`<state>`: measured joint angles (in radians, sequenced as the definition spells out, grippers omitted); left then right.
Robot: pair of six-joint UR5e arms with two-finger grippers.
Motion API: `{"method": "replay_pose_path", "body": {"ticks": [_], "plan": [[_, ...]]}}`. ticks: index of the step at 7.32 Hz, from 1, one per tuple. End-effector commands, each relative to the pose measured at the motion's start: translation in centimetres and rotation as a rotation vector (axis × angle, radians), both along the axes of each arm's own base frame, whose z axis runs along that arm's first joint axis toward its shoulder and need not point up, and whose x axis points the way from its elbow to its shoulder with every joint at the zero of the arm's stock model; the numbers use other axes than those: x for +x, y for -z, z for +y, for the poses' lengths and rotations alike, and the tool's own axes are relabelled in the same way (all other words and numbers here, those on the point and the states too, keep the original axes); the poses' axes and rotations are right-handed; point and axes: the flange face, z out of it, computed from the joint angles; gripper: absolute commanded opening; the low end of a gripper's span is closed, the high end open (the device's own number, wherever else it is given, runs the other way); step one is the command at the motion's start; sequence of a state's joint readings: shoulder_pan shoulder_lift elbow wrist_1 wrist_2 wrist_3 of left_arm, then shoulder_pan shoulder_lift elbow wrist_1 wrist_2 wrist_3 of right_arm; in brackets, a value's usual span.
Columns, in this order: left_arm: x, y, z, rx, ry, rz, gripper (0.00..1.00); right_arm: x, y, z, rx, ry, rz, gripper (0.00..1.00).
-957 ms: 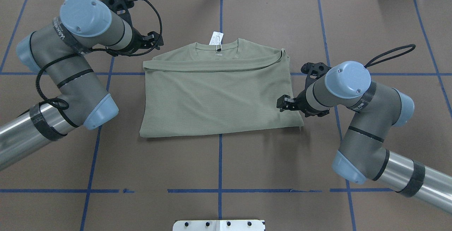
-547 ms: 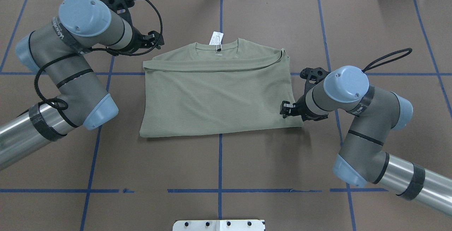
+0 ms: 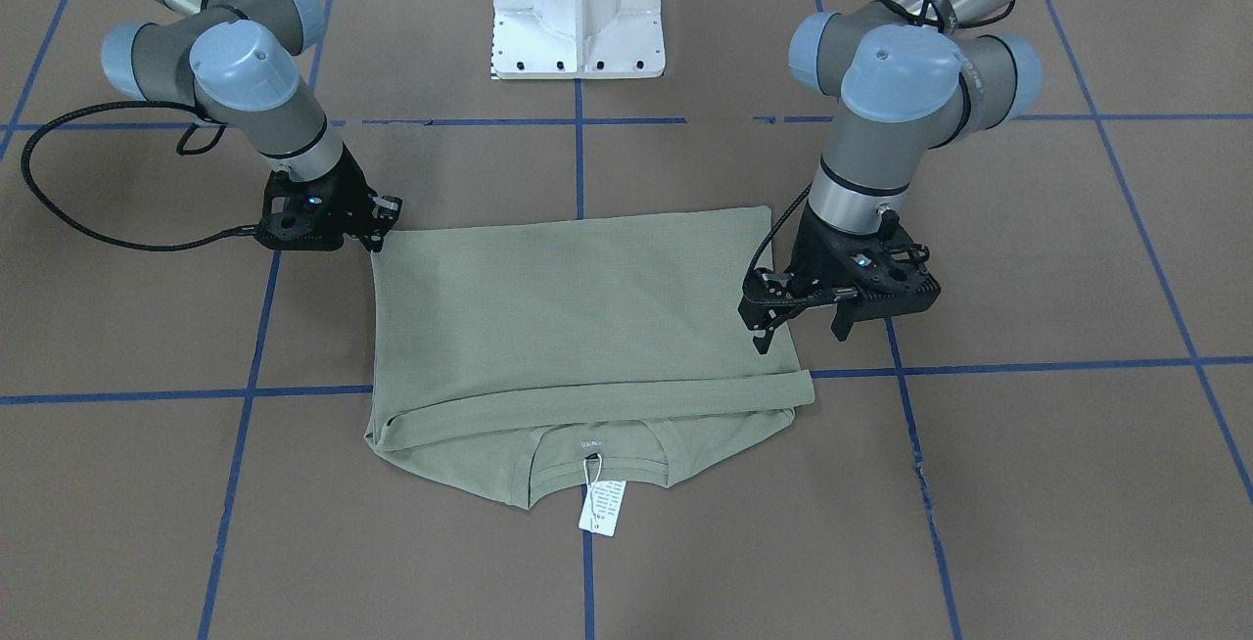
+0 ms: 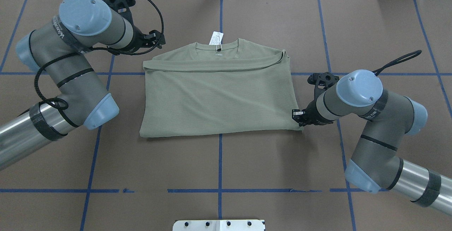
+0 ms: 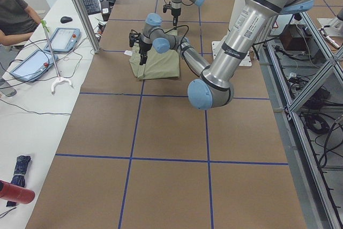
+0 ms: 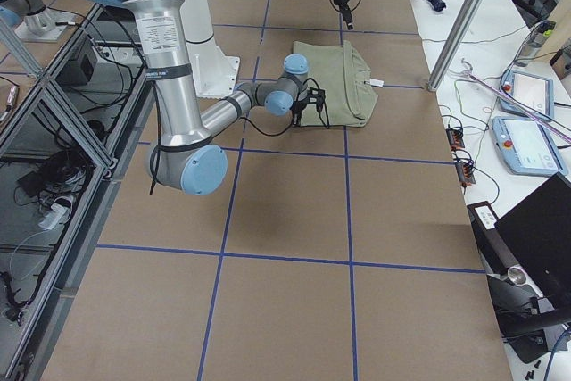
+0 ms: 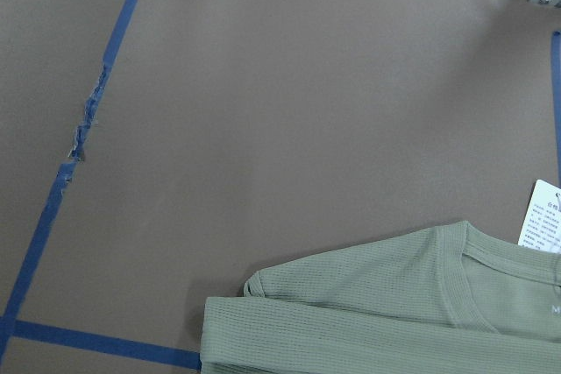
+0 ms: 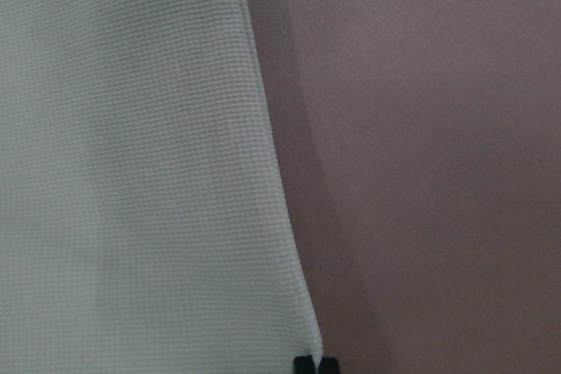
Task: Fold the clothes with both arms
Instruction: 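Drag the grasped shirt corner toward the robot, rotating the shirt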
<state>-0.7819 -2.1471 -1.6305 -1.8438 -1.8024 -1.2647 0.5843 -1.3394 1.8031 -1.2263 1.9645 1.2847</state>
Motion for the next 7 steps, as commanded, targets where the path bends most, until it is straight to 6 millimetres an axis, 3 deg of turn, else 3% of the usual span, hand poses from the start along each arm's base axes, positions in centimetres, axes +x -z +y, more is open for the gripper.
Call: {"method": "replay_pose_path", "body": {"ticks": [1, 3, 5, 6, 7], "plan": [[-0.3, 0.3, 0.2, 0.005, 0.003, 0.006, 1.00, 1.3, 0.6, 3.3, -0.015, 0.045, -0.027, 0.00], [-0.9, 1.2, 0.8, 0.005, 0.004, 0.008, 1.00, 4.4, 0.0, 11.6, -0.022, 0.151, -0.026, 0.00], [-1.7, 2.5, 1.7, 0.007, 0.002, 0.010, 1.00, 3.9, 1.2, 19.8, -0.084, 0.278, -0.037, 0.00], [-1.7, 2.6, 1.8, 0.010, 0.004, 0.012, 1.00, 3.3, 1.6, 23.2, -0.134, 0.346, -0.040, 0.00], [-1.8, 2.6, 1.8, 0.011, 0.004, 0.013, 1.00, 2.7, 2.1, 25.3, -0.167, 0.385, -0.044, 0.00]]}}
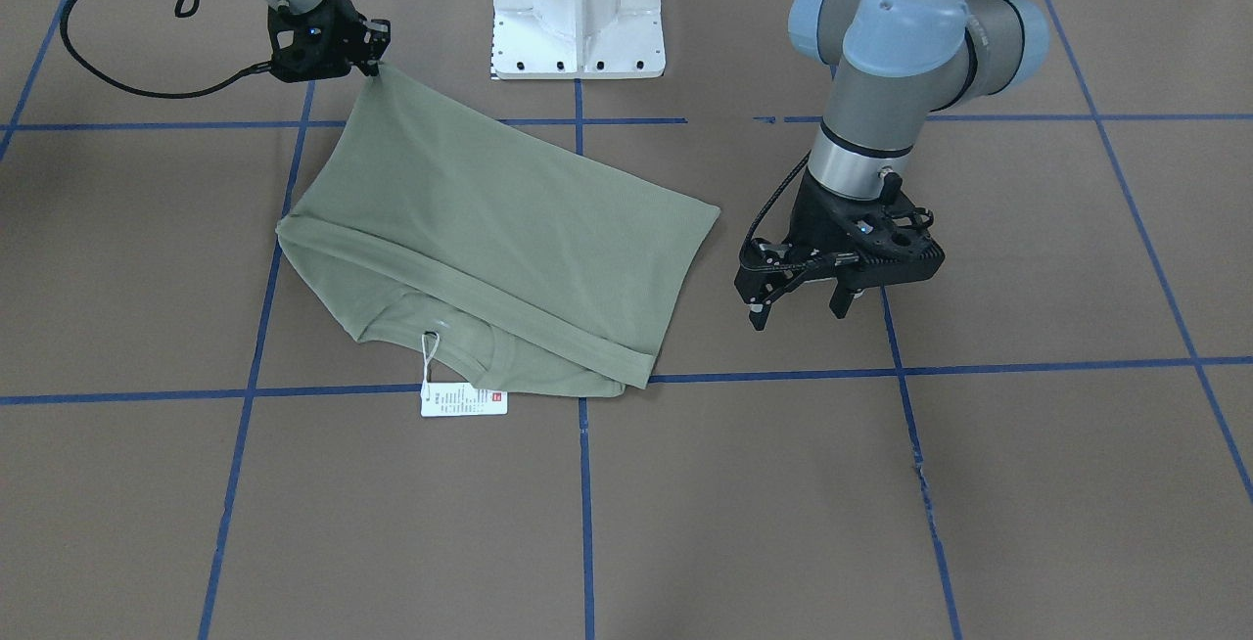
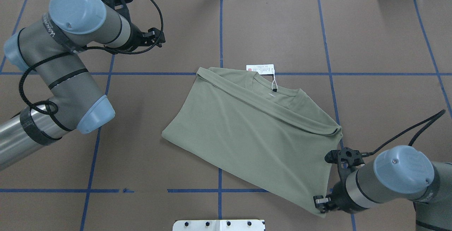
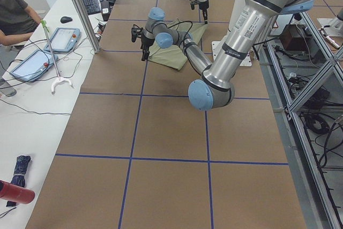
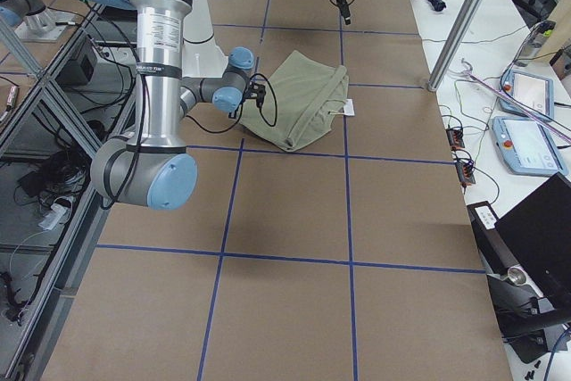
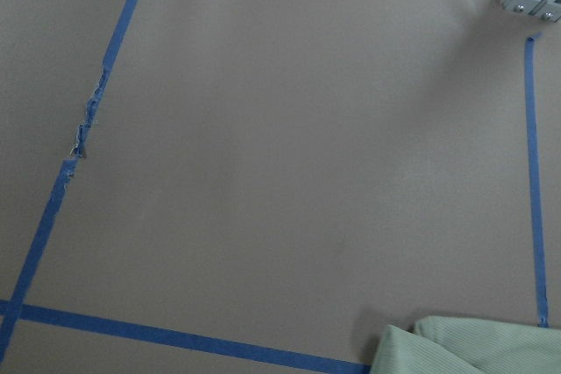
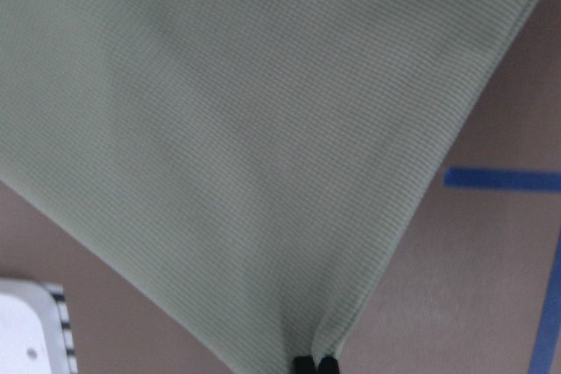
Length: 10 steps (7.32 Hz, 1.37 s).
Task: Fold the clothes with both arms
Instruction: 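Drag the grasped shirt corner toward the robot, rotating the shirt, then release the corner and lift the right gripper while the left gripper grasps the near corner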
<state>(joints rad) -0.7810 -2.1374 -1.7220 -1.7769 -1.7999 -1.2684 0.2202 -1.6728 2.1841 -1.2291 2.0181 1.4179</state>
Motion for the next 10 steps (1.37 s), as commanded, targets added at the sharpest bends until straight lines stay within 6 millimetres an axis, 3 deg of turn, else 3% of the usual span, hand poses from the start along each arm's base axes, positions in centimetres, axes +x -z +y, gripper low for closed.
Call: {"method": "replay_pose_path", "body": {"ticks": [1, 2, 3, 4, 5, 6, 7, 8, 10], "plan": [[-0.2, 0.4, 0.2, 0.005, 0.000, 0.005, 1.00, -1.2, 1.0, 5.0, -0.077, 0.081, 0.005, 0.16], [-0.3, 0.6, 0.3, 0.007, 0.000, 0.009, 1.00, -1.0, 1.7, 5.3, -0.079, 0.085, -0.006, 0.94], [-0.3, 1.3, 0.8, 0.017, -0.006, 0.021, 1.00, -0.2, 3.1, 5.1, -0.075, 0.078, -0.038, 1.00], [0.0, 2.0, 1.8, 0.020, -0.021, 0.028, 1.00, 0.5, 3.4, 3.4, -0.072, 0.034, -0.046, 1.00], [0.1, 1.9, 3.8, 0.000, -0.071, 0.044, 1.00, 2.0, 3.6, -0.4, -0.067, -0.061, -0.054, 1.00], [0.6, 1.8, 7.4, -0.057, -0.117, 0.099, 1.00, 3.3, 5.2, -4.5, -0.050, -0.163, -0.100, 1.00], [4.5, 2.2, 11.9, -0.140, -0.151, 0.140, 1.00, 6.0, 6.5, -9.0, -0.028, -0.275, -0.135, 1.00], [8.0, 2.6, 15.7, -0.230, -0.156, 0.170, 1.00, 7.5, 8.1, -11.8, -0.006, -0.349, -0.170, 1.00], [12.2, 2.9, 21.3, -0.351, -0.112, 0.198, 1.00, 9.6, 9.6, -15.2, 0.016, -0.434, -0.202, 1.00]]}}
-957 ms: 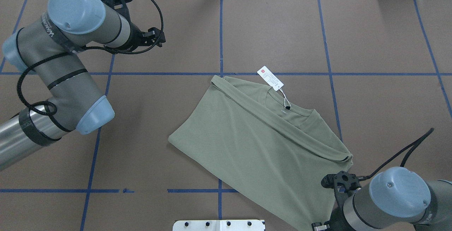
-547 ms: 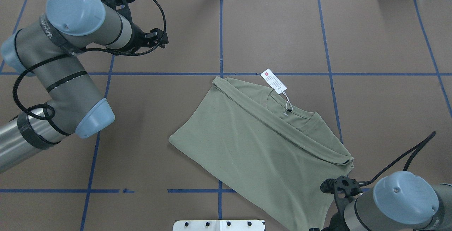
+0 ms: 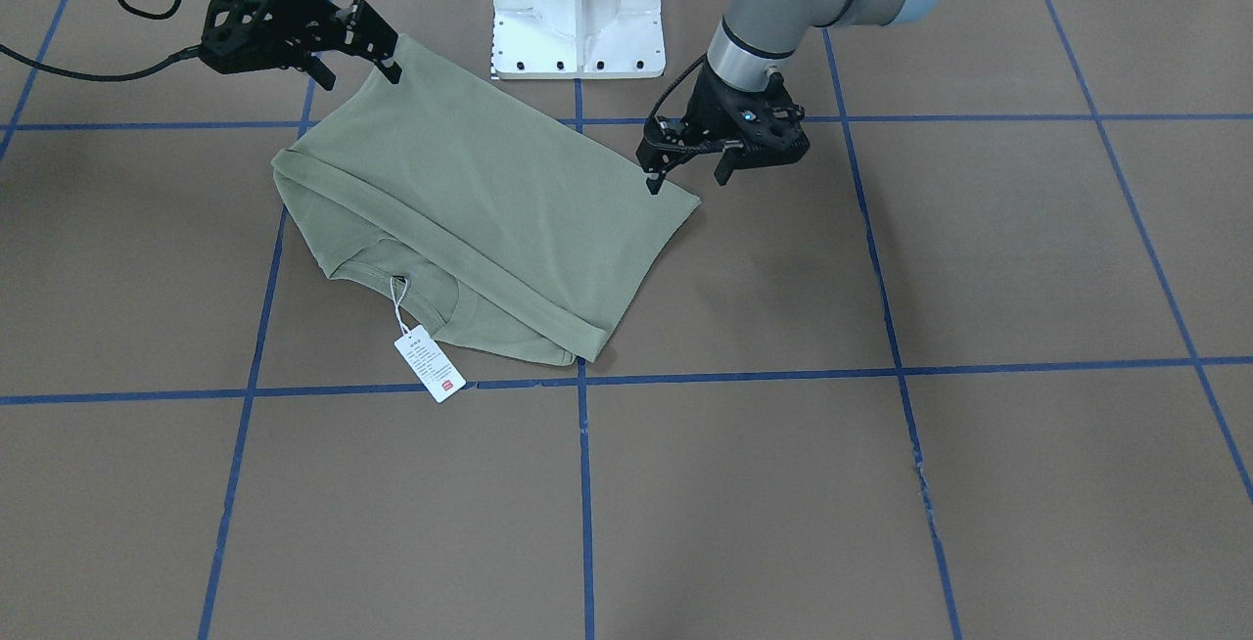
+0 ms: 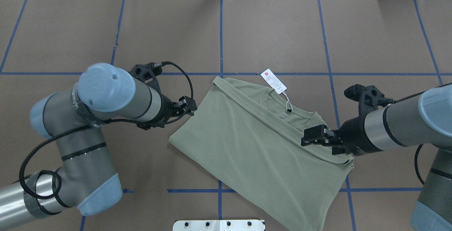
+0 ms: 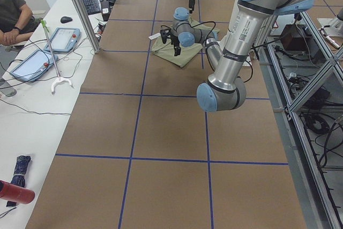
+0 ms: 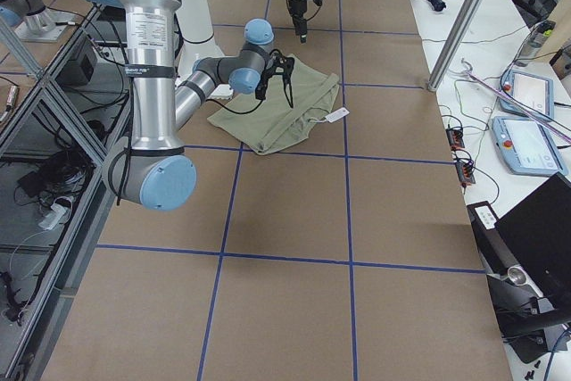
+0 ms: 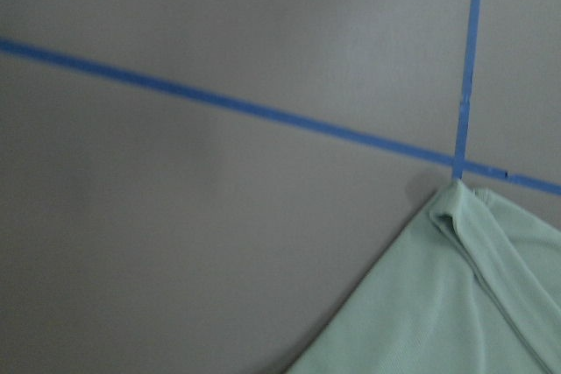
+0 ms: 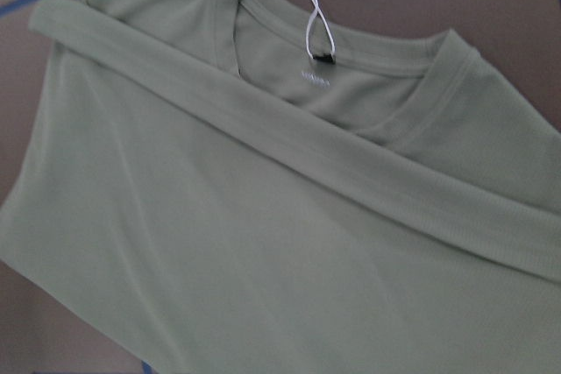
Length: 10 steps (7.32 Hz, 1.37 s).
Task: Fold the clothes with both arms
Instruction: 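Release the corner and lift the right gripper while the left gripper grasps the near corner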
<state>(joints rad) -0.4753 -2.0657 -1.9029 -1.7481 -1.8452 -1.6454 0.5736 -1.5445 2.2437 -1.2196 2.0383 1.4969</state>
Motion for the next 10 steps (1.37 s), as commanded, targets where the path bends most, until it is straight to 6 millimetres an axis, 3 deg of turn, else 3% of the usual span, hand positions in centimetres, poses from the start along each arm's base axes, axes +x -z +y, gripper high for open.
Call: {"method": "replay_pose_path", "body": {"ticks": [1, 2, 3, 6, 8, 10], "plan": [[4.6, 0.0, 6.4, -0.106, 0.003, 0.002, 1.00, 1.4, 1.4, -2.4, 0.021, -0.066, -0.024, 1.00], [5.3, -0.6, 7.1, -0.133, 0.013, -0.013, 1.00, 1.6, 1.3, -2.6, 0.021, -0.075, -0.022, 1.00], [6.2, -2.2, 6.3, -0.132, 0.039, -0.050, 0.99, 1.8, 1.3, -2.8, 0.021, -0.080, -0.022, 1.00], [5.8, -4.8, 2.5, -0.126, 0.131, -0.110, 0.96, 1.7, 1.2, -2.9, 0.020, -0.081, -0.019, 1.00], [6.2, -5.8, 2.2, -0.132, 0.135, -0.131, 0.94, 1.8, 1.2, -2.9, 0.020, -0.082, -0.019, 1.00], [6.5, -6.2, 2.3, -0.135, 0.131, -0.138, 0.85, 1.8, 1.0, -3.0, 0.018, -0.084, -0.017, 1.00]]}}
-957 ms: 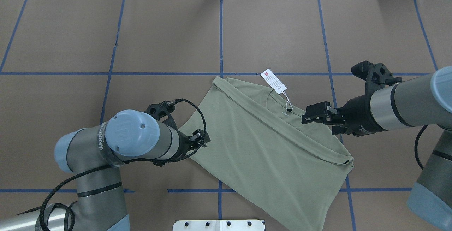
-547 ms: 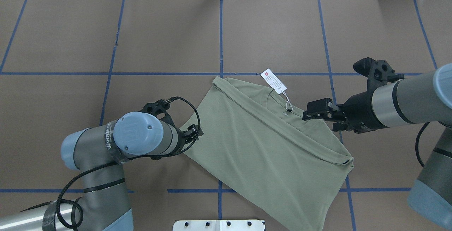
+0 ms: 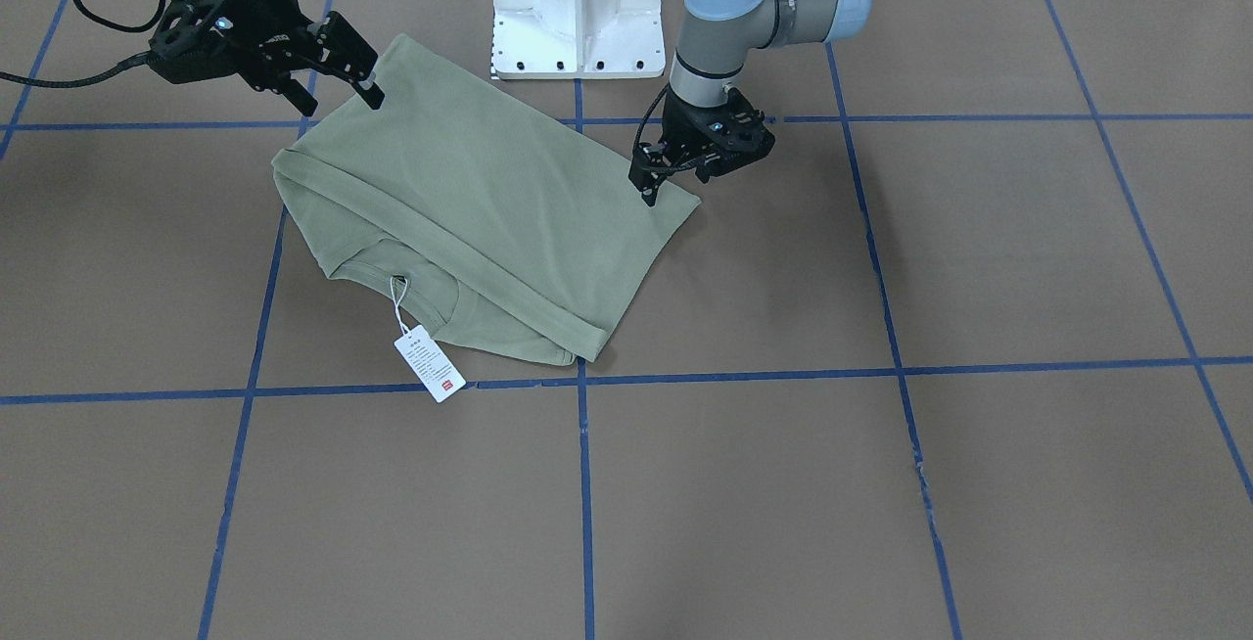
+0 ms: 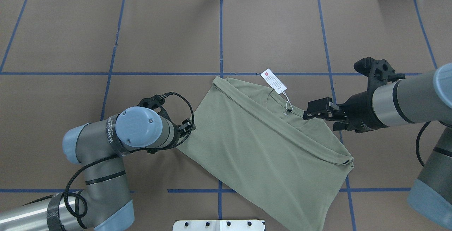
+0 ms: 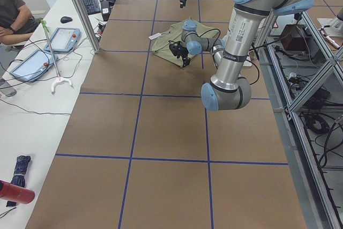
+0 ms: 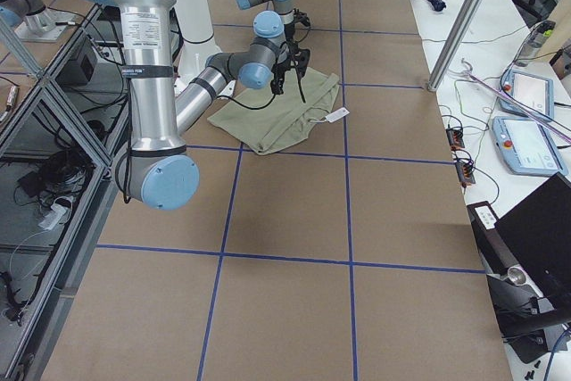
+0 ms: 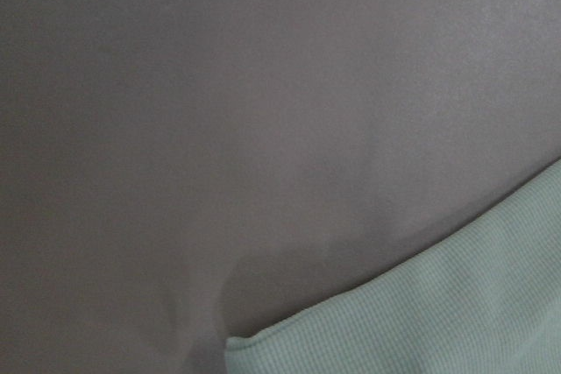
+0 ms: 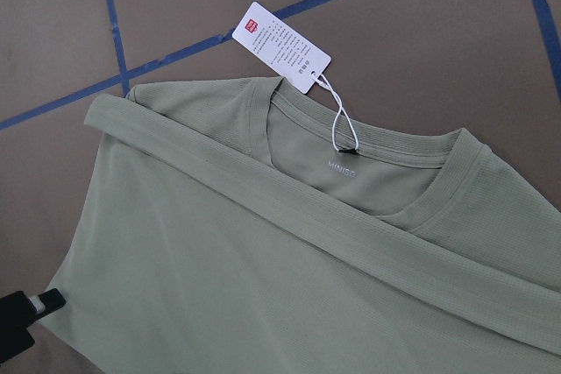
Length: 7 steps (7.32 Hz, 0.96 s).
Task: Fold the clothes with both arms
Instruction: 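Release the corner and lift the right gripper while the left gripper grasps the near corner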
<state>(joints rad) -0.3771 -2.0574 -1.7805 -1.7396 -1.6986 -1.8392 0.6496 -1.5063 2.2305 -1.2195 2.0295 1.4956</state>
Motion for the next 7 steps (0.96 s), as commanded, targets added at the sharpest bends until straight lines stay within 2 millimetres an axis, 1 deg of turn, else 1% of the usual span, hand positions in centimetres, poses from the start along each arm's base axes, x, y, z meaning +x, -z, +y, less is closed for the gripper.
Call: {"method": "replay_pose_path", "body": {"ticks": [1, 2, 3, 4, 5, 6, 7], "plan": [[0.1, -0.2, 0.0, -0.002, -0.002, -0.004, 0.76, 0.0, -0.1, -0.1, -0.002, 0.000, 0.000, 1.00], [0.2, -0.3, 0.1, -0.003, -0.004, -0.005, 0.57, 0.1, 0.0, -0.1, -0.002, 0.000, -0.001, 1.00], [0.3, -0.3, 0.3, -0.001, -0.006, -0.006, 0.19, 0.1, -0.1, -0.1, -0.003, 0.001, 0.000, 1.00], [0.3, -0.8, 0.5, 0.001, -0.011, -0.013, 0.00, 0.1, -0.1, -0.1, -0.003, 0.002, 0.000, 1.00], [0.3, -0.7, 0.5, 0.006, -0.015, -0.014, 0.00, 0.1, -0.1, -0.1, -0.003, 0.002, 0.000, 1.00], [-0.2, -0.4, 0.2, 0.008, -0.012, -0.009, 0.00, 0.1, -0.1, -0.1, -0.004, 0.001, 0.001, 1.00], [-0.8, 0.0, -0.6, 0.002, -0.012, -0.050, 0.00, 0.1, -0.1, -0.1, -0.003, 0.000, 0.000, 1.00]]}}
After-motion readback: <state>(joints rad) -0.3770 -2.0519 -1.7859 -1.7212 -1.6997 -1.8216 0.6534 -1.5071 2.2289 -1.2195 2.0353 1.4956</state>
